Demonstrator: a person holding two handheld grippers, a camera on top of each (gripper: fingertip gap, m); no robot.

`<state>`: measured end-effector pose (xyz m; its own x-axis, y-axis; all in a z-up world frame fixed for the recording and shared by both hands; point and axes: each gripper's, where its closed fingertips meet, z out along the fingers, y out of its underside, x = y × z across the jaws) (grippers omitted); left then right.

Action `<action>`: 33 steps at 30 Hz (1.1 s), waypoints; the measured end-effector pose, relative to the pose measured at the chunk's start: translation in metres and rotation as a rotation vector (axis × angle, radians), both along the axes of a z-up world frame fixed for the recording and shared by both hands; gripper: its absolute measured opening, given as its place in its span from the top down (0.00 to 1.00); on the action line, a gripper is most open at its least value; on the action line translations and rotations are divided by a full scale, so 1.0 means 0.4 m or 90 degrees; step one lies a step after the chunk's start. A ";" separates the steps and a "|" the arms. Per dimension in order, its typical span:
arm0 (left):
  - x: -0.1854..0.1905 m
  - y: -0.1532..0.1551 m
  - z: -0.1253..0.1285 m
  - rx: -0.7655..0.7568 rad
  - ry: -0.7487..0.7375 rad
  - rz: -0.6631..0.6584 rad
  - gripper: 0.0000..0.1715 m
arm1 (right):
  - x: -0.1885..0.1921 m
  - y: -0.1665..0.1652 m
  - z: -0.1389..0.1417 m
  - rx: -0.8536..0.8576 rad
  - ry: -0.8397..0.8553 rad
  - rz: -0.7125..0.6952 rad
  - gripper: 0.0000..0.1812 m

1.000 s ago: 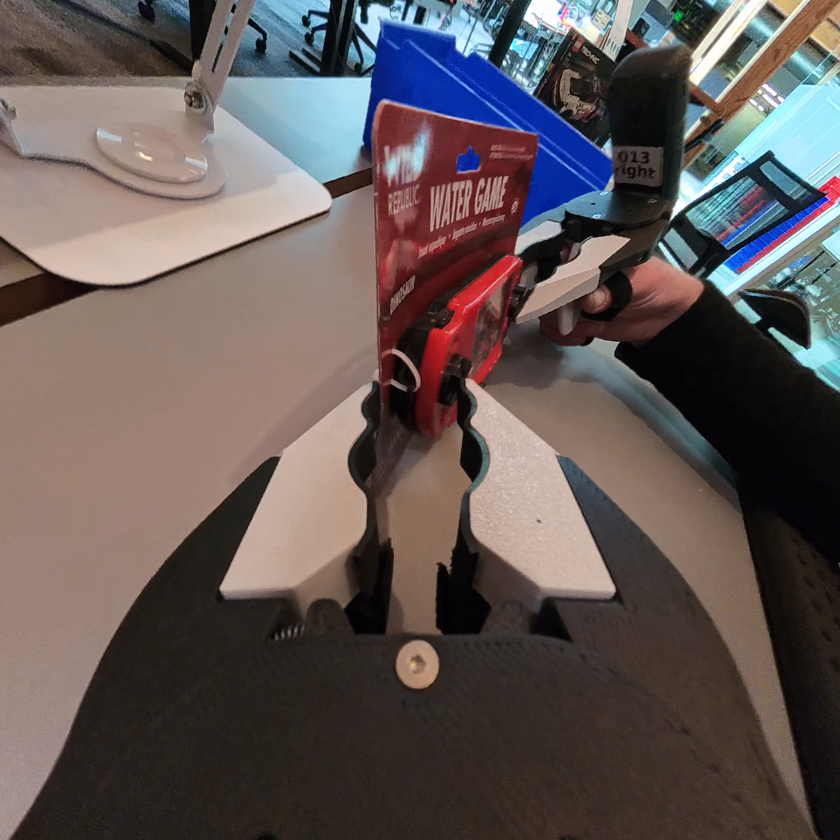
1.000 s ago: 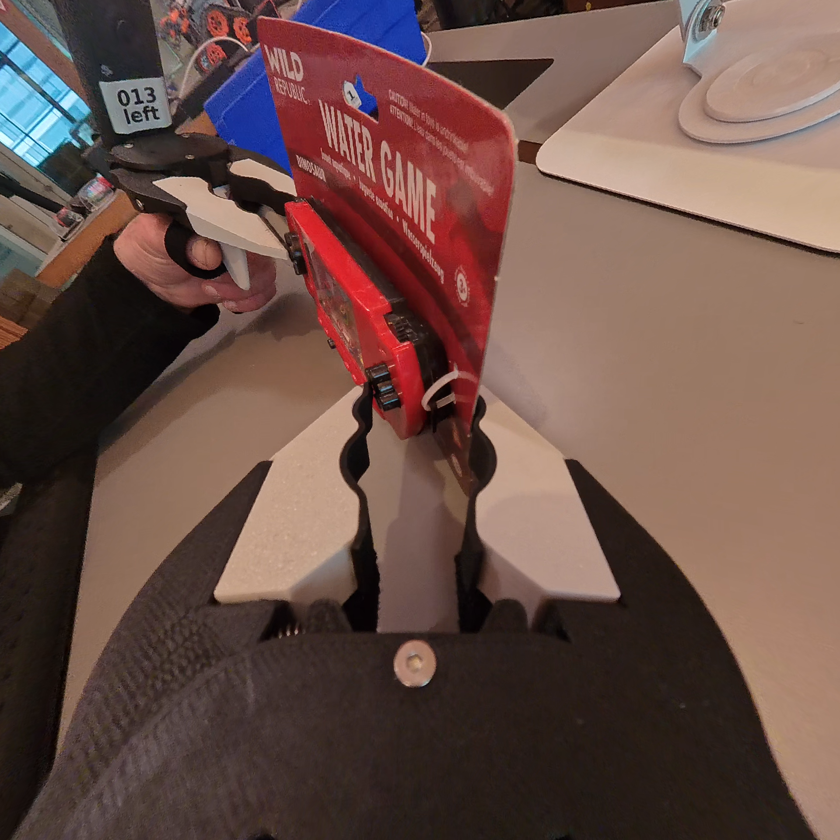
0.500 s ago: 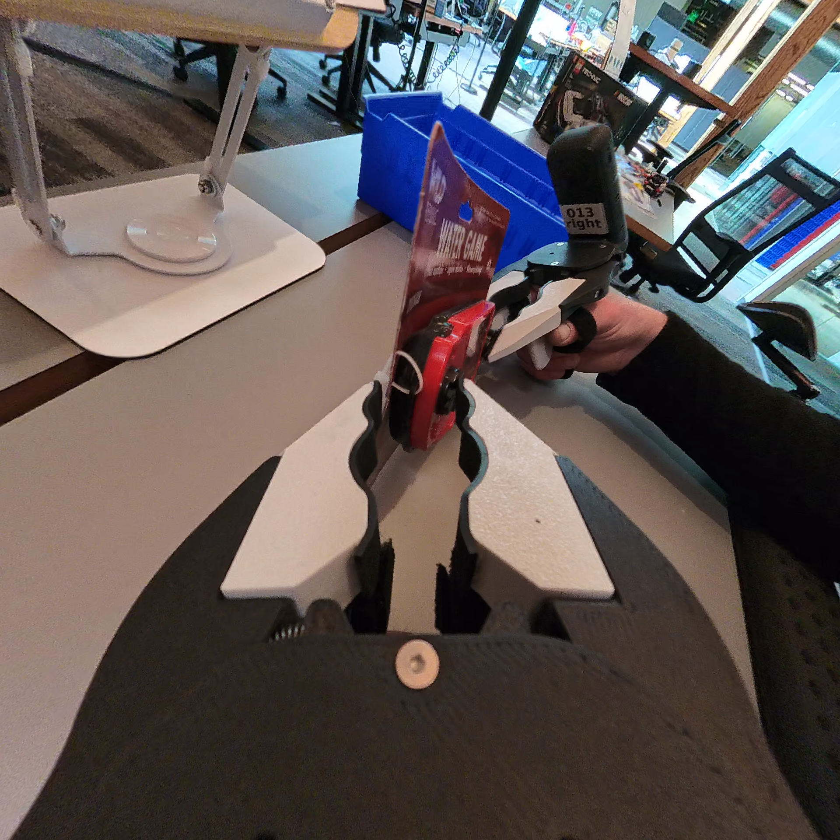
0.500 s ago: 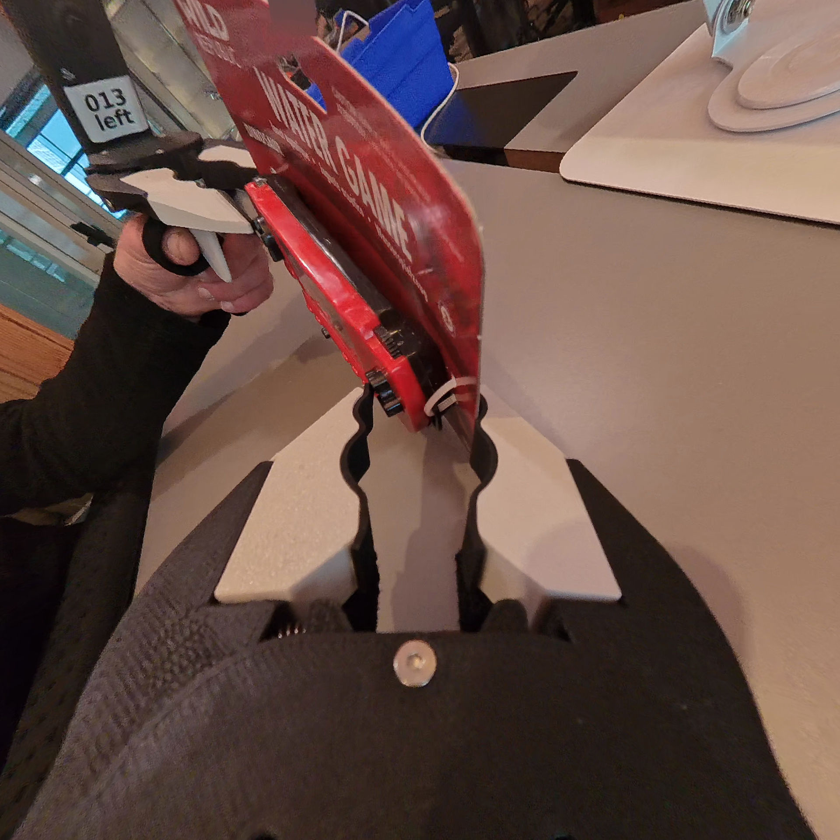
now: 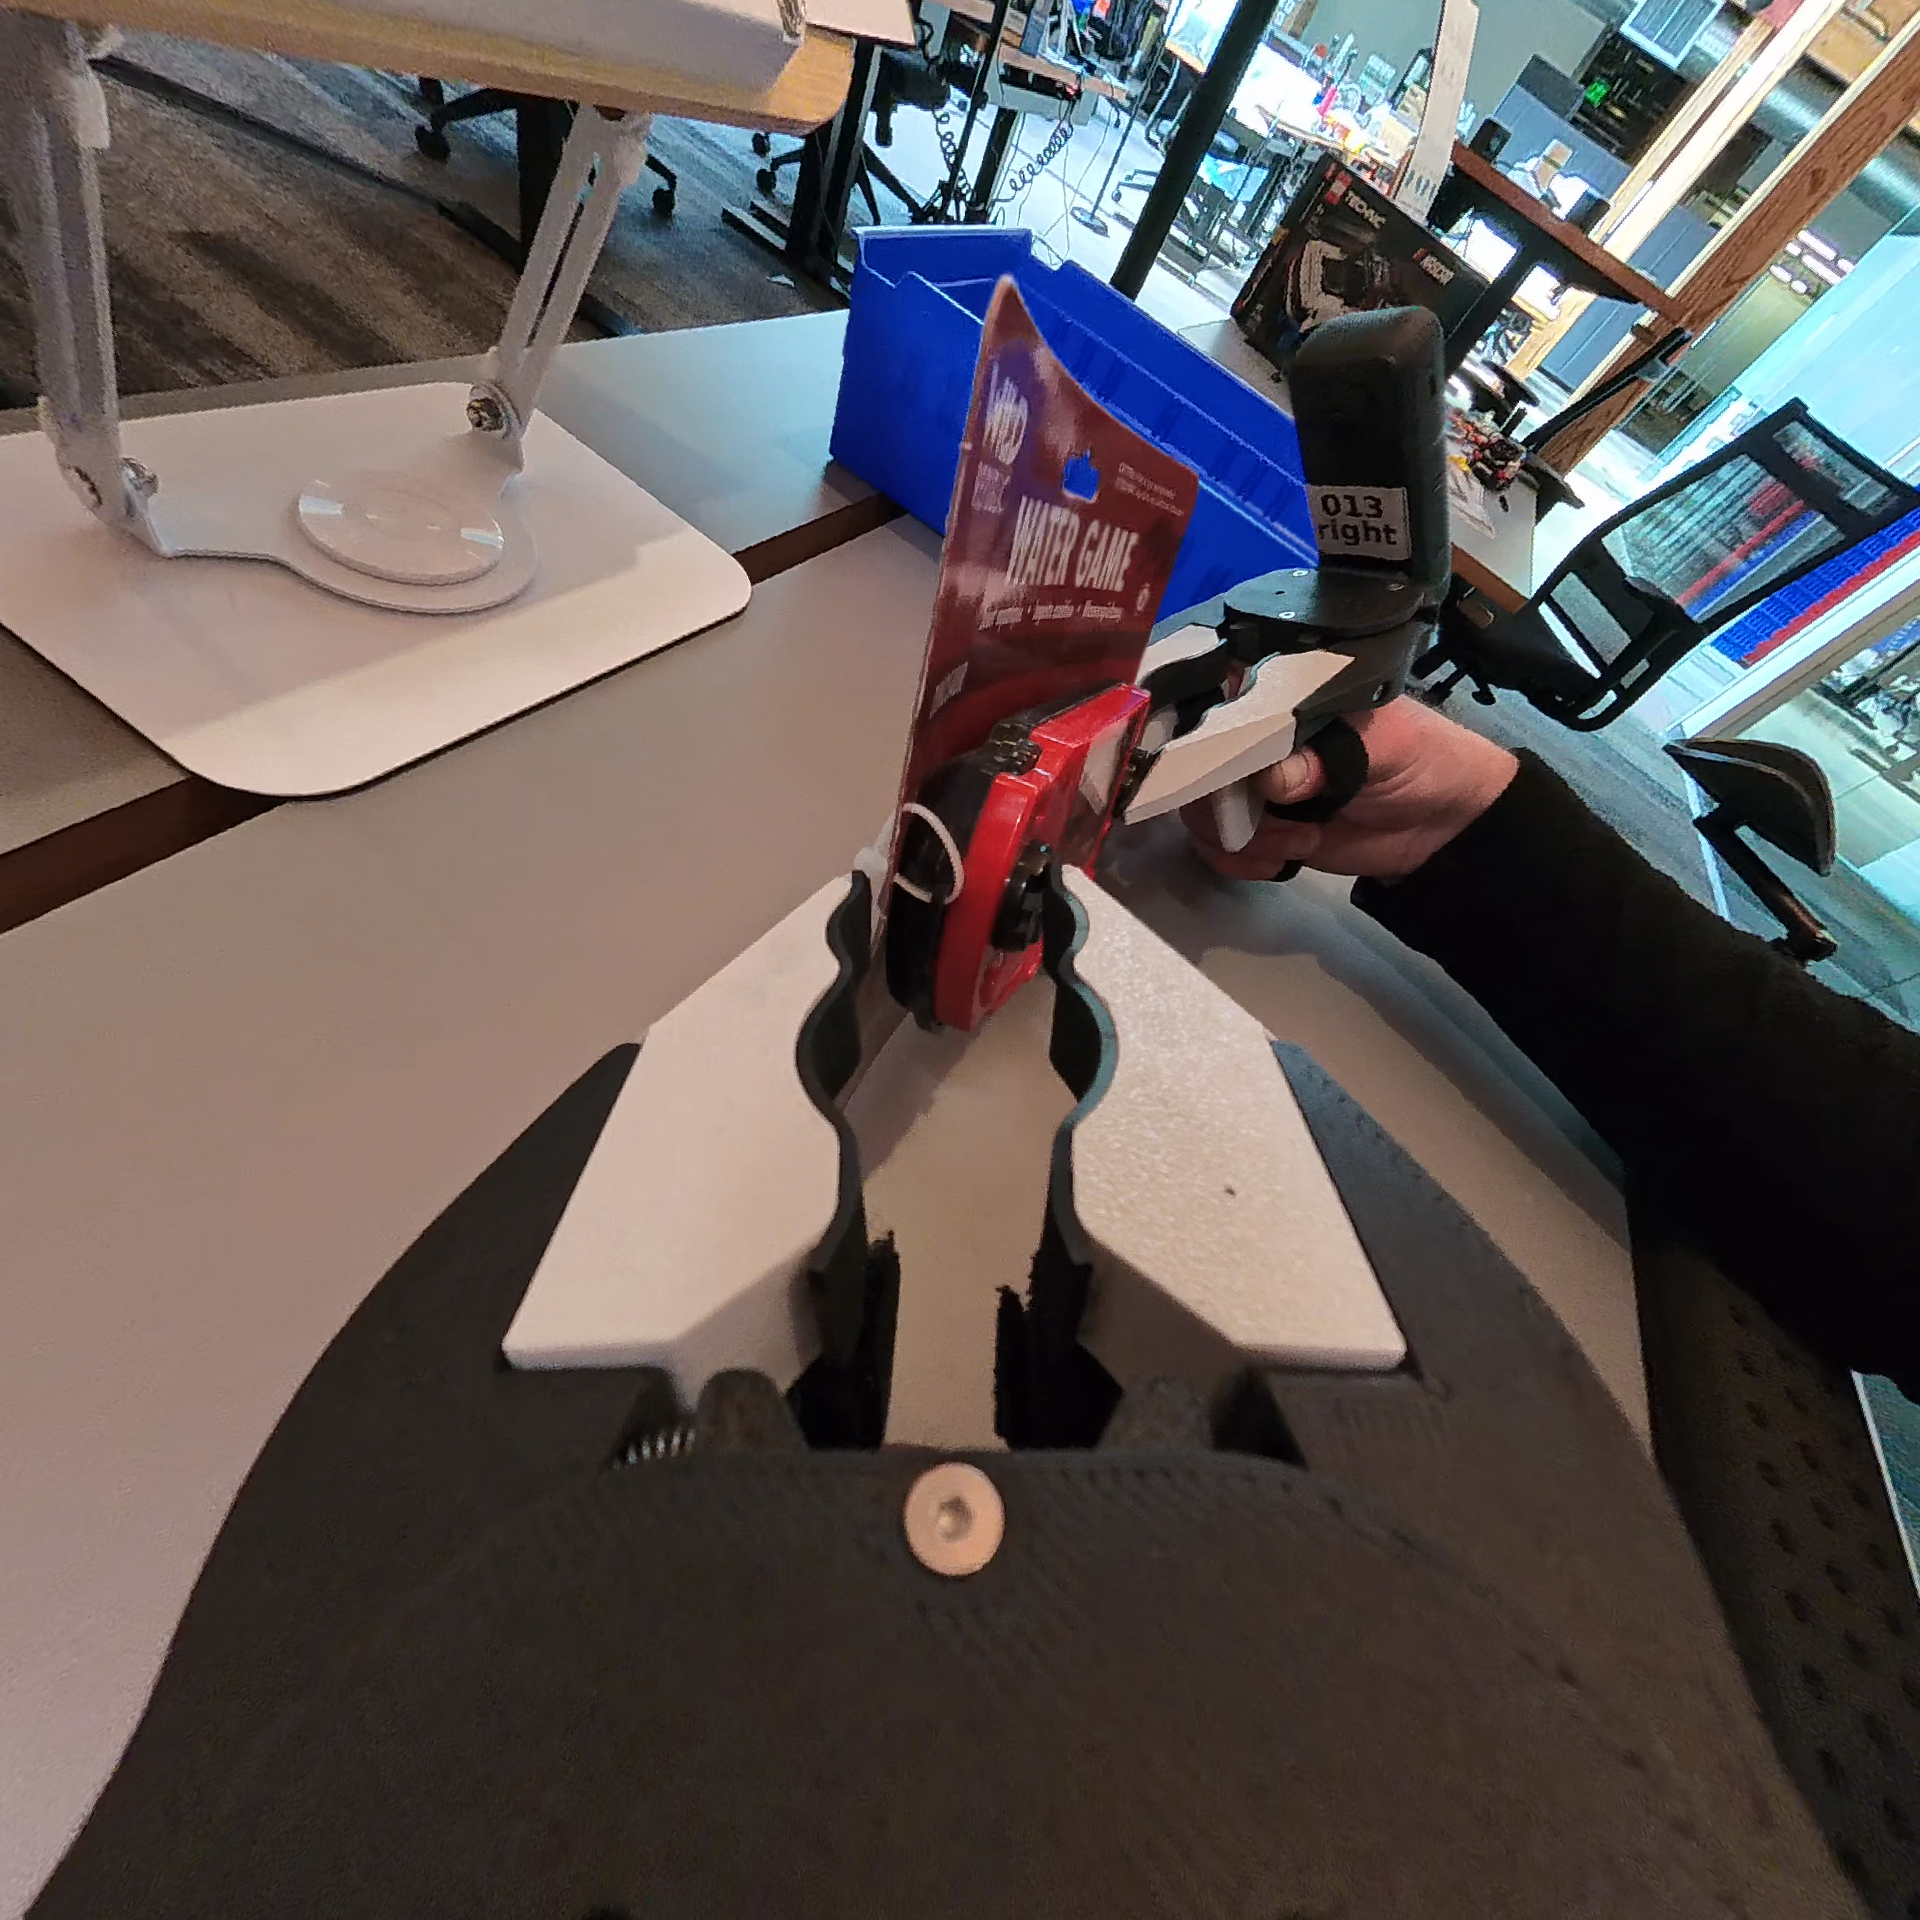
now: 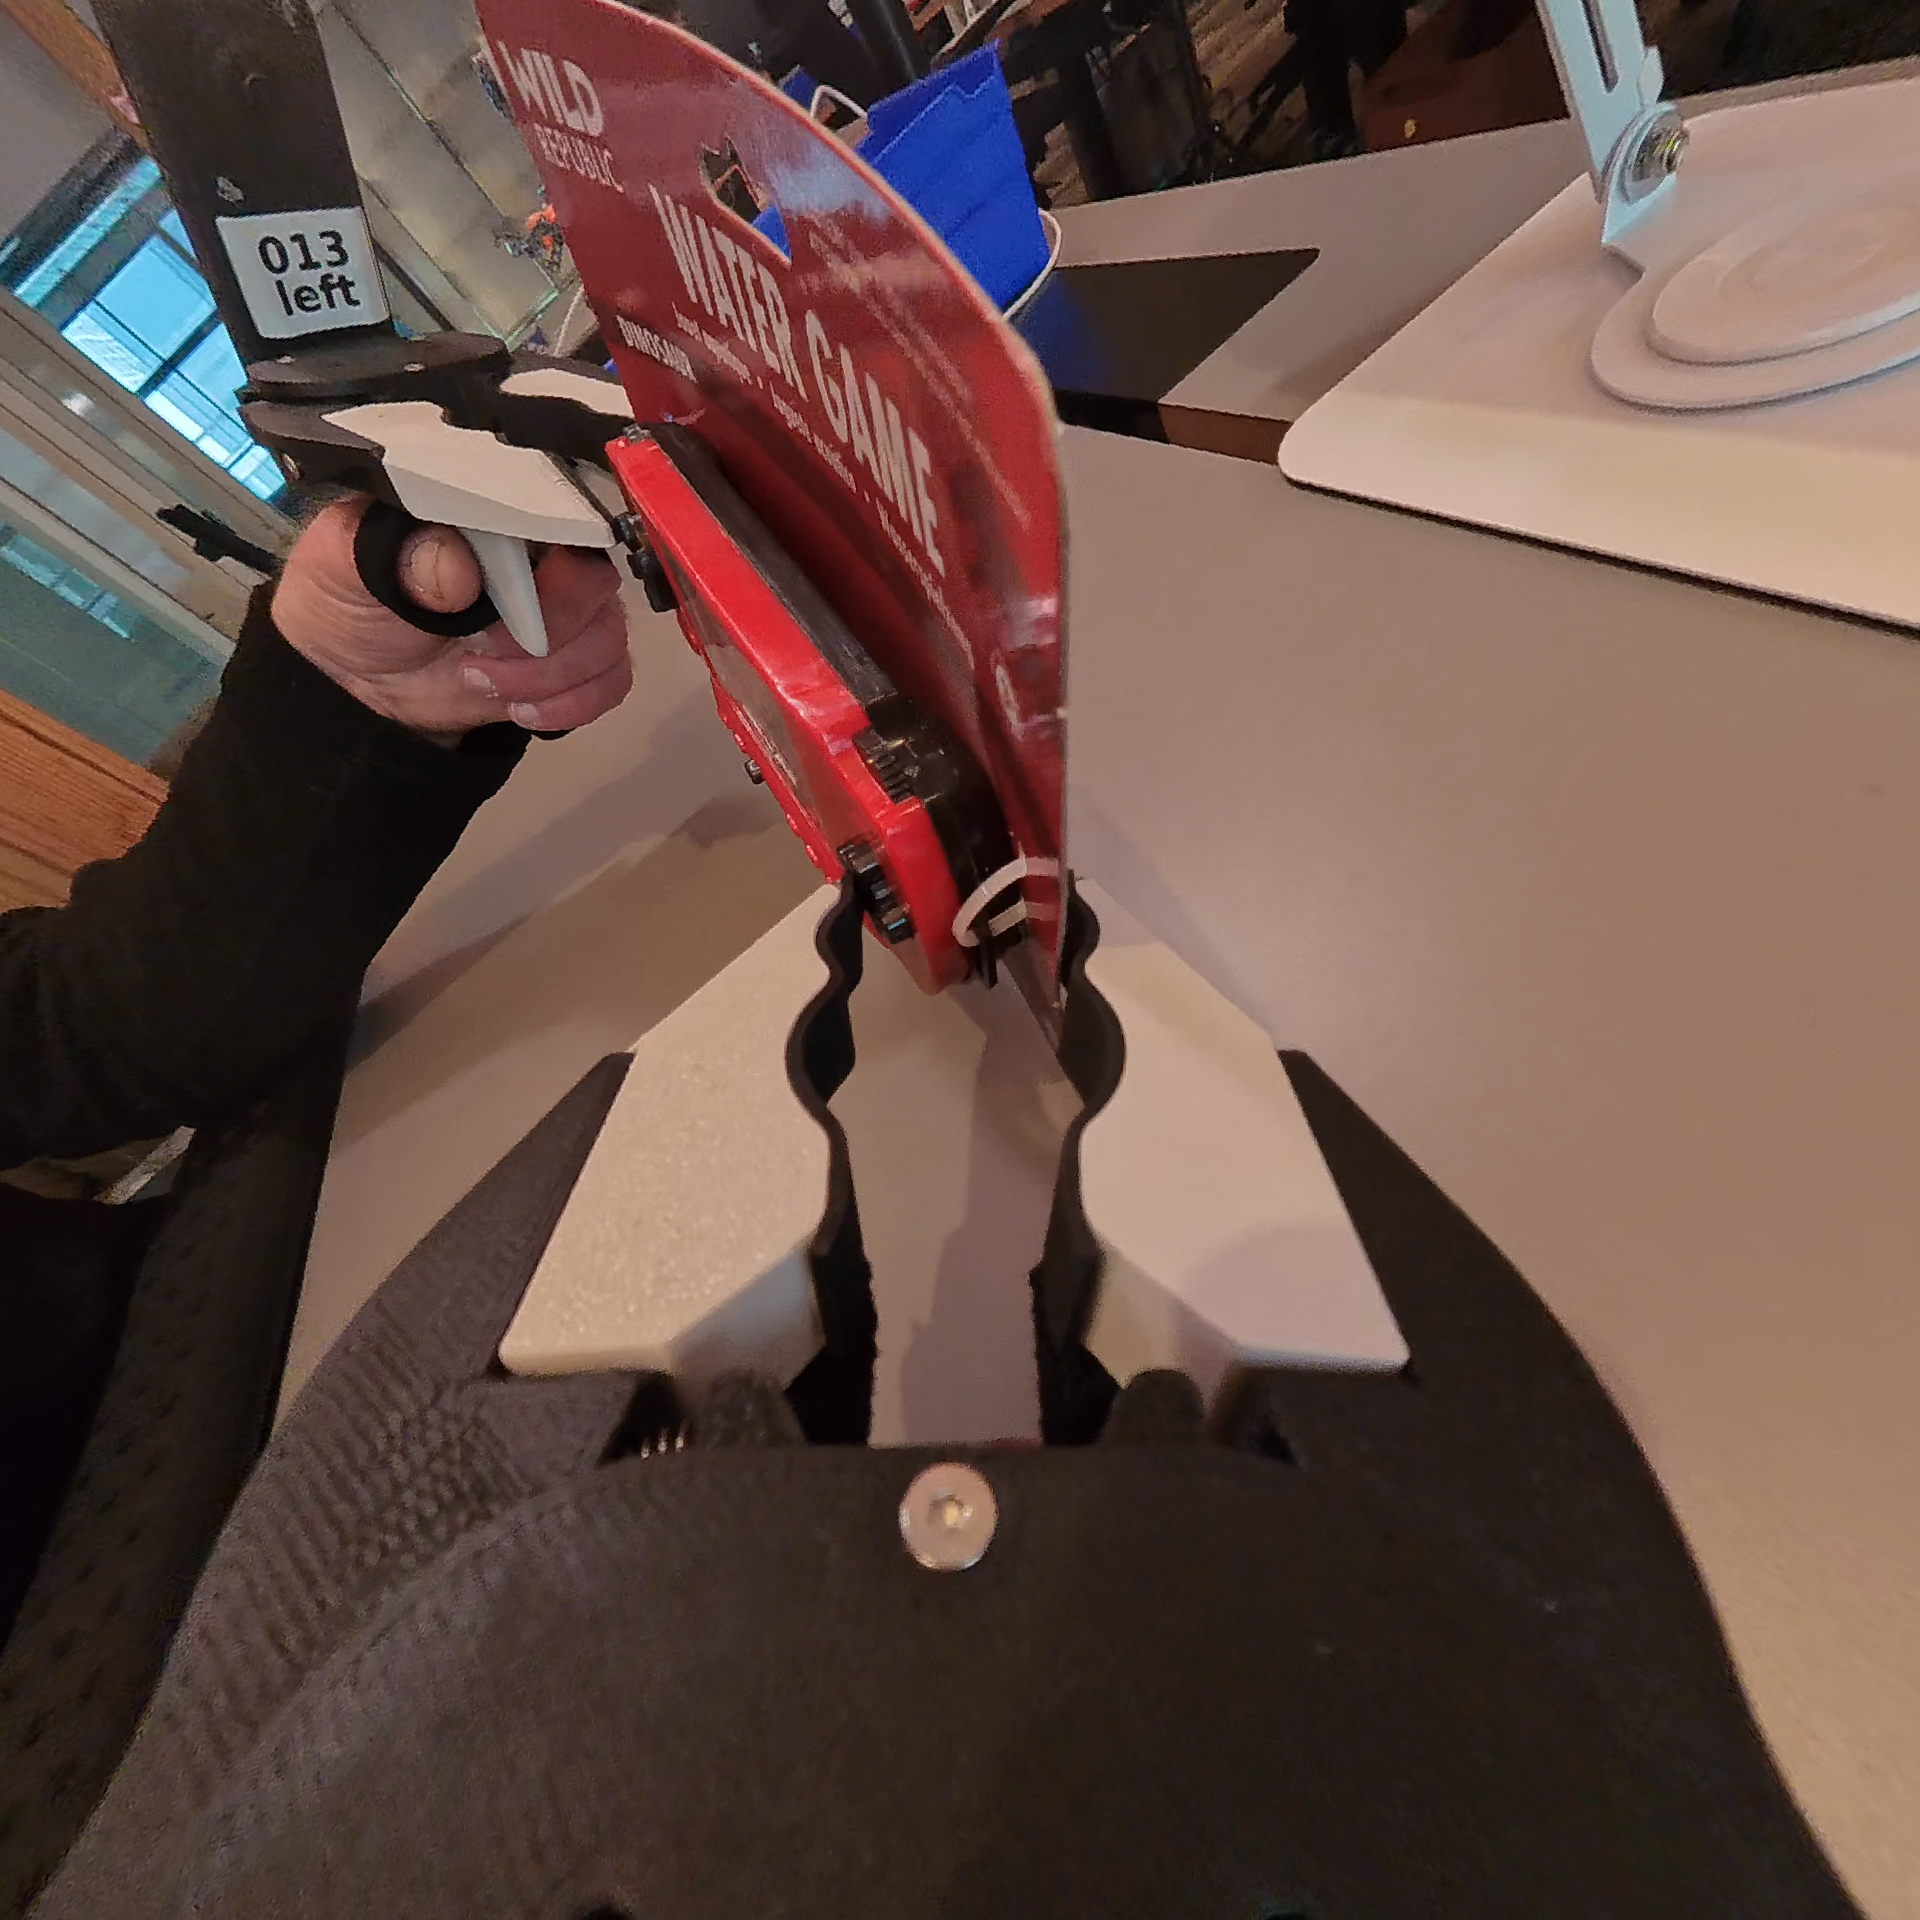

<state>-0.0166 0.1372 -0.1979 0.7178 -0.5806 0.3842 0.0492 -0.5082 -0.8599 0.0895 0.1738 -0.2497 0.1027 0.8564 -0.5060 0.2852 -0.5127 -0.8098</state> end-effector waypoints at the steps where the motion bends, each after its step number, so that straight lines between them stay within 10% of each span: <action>1: 0.001 -0.003 0.003 0.002 -0.002 -0.006 0.83 | 0.000 0.001 0.003 0.005 -0.001 -0.002 0.82; 33: 0.005 -0.006 0.011 0.003 -0.005 -0.008 0.83 | 0.003 0.006 0.030 0.005 0.022 -0.014 0.81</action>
